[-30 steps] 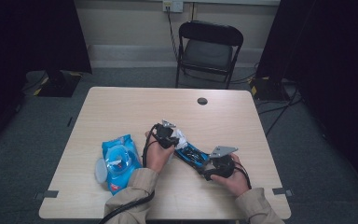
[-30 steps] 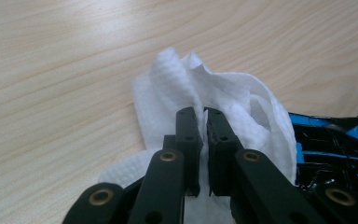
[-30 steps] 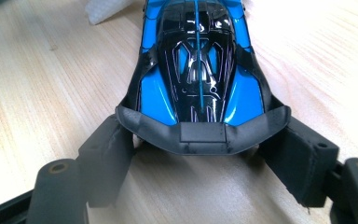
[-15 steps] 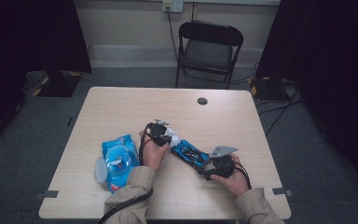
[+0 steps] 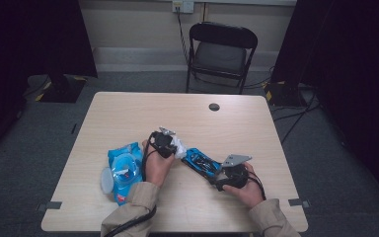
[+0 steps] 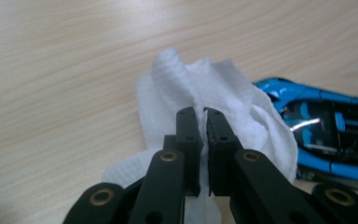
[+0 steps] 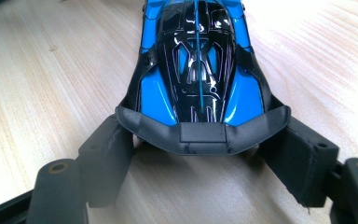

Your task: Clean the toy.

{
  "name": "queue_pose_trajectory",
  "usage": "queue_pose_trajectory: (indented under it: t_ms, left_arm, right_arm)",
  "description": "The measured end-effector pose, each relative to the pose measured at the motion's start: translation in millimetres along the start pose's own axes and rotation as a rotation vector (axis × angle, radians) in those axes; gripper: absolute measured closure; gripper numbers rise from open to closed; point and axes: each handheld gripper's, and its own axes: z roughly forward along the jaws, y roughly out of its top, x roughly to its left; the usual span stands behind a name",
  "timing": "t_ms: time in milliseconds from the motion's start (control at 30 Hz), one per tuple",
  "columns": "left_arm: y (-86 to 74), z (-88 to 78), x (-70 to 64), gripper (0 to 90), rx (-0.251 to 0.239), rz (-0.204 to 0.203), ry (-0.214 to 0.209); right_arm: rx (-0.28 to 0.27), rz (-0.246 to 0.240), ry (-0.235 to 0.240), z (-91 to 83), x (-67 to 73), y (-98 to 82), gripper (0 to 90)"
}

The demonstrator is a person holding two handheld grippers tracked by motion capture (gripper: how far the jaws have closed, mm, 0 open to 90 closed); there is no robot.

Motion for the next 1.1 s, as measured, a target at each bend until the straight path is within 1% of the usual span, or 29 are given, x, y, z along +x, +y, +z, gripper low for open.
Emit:
queue_pose_trajectory:
  t_ms: [67,133,233,333,367,433,500,567,633,733,867,900,1100]
  left_arm:
    - [-5.3,0.7,-5.7,85.6,0.021,0.027,-0.010]
    - [-10.0,1.0,-10.1,85.6,0.033,0.036,-0.022]
    - [-13.7,-0.7,-13.7,85.7,0.022,0.047,-0.037]
    - [-15.2,-3.0,-17.8,85.6,0.017,0.046,-0.059]
    - [-15.4,-3.1,-19.2,85.6,0.020,0.057,-0.062]
    - [-16.0,-3.0,-21.8,85.6,0.020,0.052,-0.065]
    - [-16.3,-2.8,-23.1,85.6,0.022,0.063,-0.059]
    - [-16.6,-2.2,-23.1,85.6,0.020,0.048,-0.057]
    - [-16.5,-1.8,-21.5,85.6,0.019,0.046,-0.053]
    - [-16.7,-0.9,-20.2,85.5,0.021,0.043,-0.059]
    - [-17.6,2.4,-18.3,85.6,0.027,0.031,-0.057]
    - [-17.7,3.3,-18.1,85.5,0.027,0.024,-0.060]
    - [-18.9,4.3,-17.6,85.3,0.024,0.017,-0.062]
  right_arm:
    - [0.000,0.001,-0.001,0.0,0.1,0.1,26.2]
    - [0.001,0.002,-0.001,0.0,0.2,0.1,26.2]
    - [0.001,0.001,-0.001,0.0,0.2,0.1,26.2]
    - [0.000,0.001,-0.001,0.0,0.2,0.1,26.2]
    - [0.001,0.001,-0.001,0.0,0.2,0.1,26.2]
    - [0.000,0.001,-0.001,0.0,0.2,0.0,26.2]
    - [0.000,0.001,-0.001,0.0,0.2,0.1,26.2]
    - [0.000,0.001,-0.001,0.0,0.1,0.1,26.2]
    - [0.001,0.001,-0.001,0.1,0.1,0.1,26.1]
    - [0.001,0.001,-0.001,0.1,0.1,0.2,26.1]
    - [0.001,0.002,-0.001,0.2,0.0,0.3,26.1]
    - [0.002,0.002,-0.001,0.1,0.1,0.3,26.1]
    - [0.000,0.003,-0.002,0.3,0.2,0.3,26.1]
